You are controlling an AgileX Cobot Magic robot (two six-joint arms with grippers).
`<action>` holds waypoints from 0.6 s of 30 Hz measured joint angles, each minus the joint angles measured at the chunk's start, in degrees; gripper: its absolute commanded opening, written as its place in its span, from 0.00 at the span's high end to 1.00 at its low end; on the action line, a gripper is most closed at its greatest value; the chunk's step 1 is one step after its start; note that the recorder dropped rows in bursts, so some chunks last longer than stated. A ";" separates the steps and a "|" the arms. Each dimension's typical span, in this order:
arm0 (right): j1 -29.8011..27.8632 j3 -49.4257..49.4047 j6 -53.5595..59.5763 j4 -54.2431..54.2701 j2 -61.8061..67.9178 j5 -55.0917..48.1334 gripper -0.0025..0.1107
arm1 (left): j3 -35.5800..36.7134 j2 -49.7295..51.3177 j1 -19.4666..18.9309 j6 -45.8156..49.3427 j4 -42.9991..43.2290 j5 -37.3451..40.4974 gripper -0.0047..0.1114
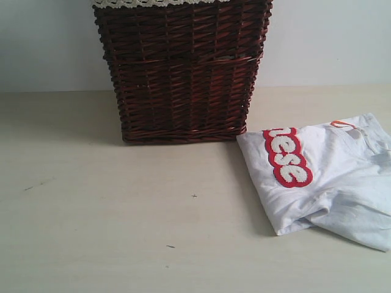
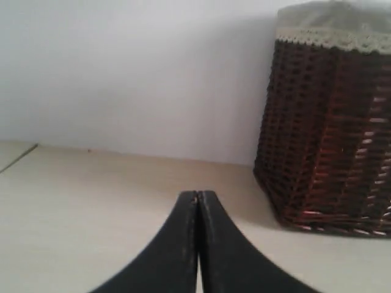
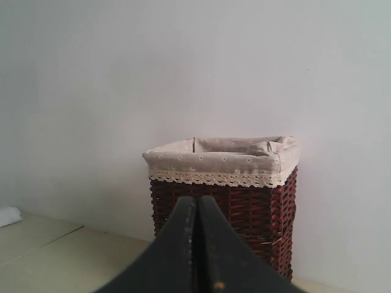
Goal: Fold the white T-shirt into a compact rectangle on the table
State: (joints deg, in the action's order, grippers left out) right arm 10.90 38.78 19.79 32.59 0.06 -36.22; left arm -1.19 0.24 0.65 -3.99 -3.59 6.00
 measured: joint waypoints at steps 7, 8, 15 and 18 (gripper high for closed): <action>0.00 0.00 0.00 0.00 0.00 0.00 0.98 | 1.05 0.00 0.00 0.77 2.19 11.94 0.96; 0.00 0.00 0.00 0.00 0.00 0.00 0.98 | 1.19 0.00 0.00 0.48 2.31 13.42 0.96; 0.00 0.00 0.00 0.00 0.00 0.00 0.98 | 1.20 0.00 0.00 -0.48 2.53 14.31 0.96; 0.00 0.00 0.00 0.00 0.00 0.00 0.98 | 1.20 0.00 0.00 -0.48 2.53 14.51 0.96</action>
State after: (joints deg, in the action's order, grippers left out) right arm 10.90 38.78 19.79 32.59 0.06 -36.22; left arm 0.01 0.24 0.65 -4.47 -1.06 20.51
